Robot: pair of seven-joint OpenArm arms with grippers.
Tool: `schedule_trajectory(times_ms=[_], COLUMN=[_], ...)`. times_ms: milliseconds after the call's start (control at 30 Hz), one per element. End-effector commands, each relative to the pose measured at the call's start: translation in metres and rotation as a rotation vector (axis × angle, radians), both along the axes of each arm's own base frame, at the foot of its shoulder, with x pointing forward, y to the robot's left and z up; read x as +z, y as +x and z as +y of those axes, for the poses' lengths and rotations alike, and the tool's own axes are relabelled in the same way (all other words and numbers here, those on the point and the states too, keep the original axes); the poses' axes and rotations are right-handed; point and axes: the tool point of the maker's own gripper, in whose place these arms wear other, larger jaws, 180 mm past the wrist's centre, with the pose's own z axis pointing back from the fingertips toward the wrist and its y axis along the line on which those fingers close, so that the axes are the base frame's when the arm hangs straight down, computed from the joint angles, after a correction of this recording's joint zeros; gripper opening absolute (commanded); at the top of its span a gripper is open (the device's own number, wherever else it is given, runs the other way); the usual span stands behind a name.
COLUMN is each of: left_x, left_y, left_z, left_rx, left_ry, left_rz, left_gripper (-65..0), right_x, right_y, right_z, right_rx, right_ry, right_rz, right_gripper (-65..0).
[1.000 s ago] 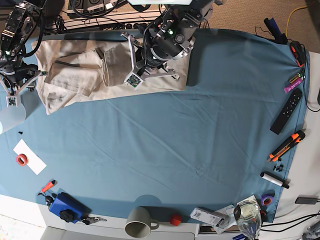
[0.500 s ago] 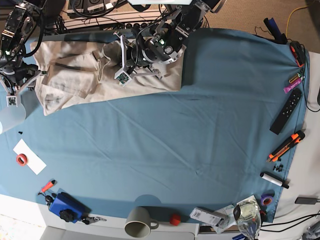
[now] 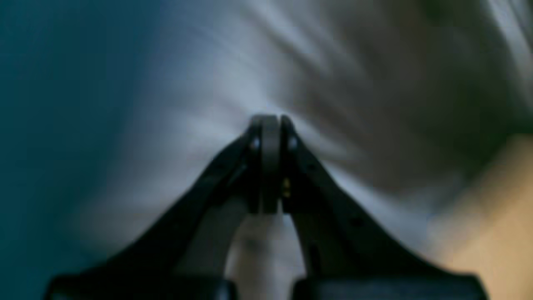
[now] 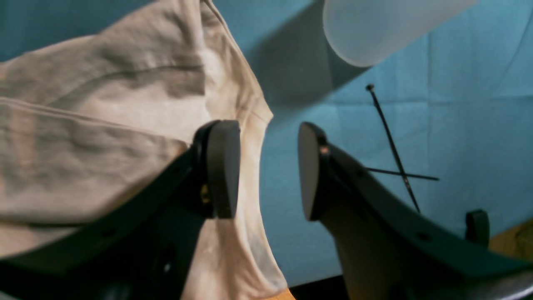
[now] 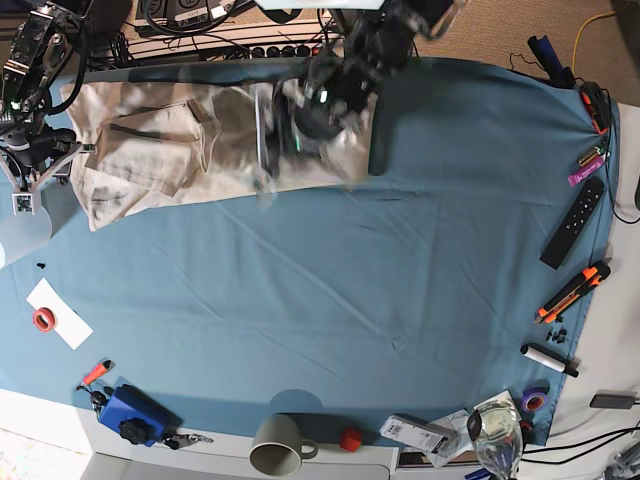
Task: Fold the T-shirt properly
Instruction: 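Lay the shirt end over the body and open the left gripper, then grasp the opposite shirt end with the right gripper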
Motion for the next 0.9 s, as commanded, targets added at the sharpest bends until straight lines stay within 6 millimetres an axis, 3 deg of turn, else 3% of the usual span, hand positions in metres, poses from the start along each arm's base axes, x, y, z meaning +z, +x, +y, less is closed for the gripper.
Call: schedule_trajectory(times_ms=[0, 200, 433, 667, 867], left_x=[0.010, 0.007, 0.001, -0.005, -0.002], left_y=[0.001, 0.020, 0.040, 0.025, -0.002], left_z=[-0.005, 0.028, 0.101, 0.160, 0.171], left_rx=[0.004, 0.118, 0.314, 0.363, 0.308], left_ry=[-0.030, -0.004, -0.036, -0.103, -0.119], left_rz=[-0.013, -0.006, 0.046, 0.105, 0.109], left_gripper=[-65.0, -65.0, -65.0, -65.0, -65.0], right_x=[0.017, 0.018, 0.022, 0.022, 0.017], right_y=[0.010, 0.012, 0.016, 0.017, 0.017], right_z=[-0.006, -0.004, -0.003, -0.003, 0.006], right_rx=[0.013, 0.030, 0.040, 0.042, 0.071], right_ry=[-0.033, -0.033, -0.035, -0.035, 0.019], right_rz=[-0.053, -0.062, -0.092, -0.098, -0.090], right_gripper=[-41.8, -41.8, -41.8, -41.8, -41.8])
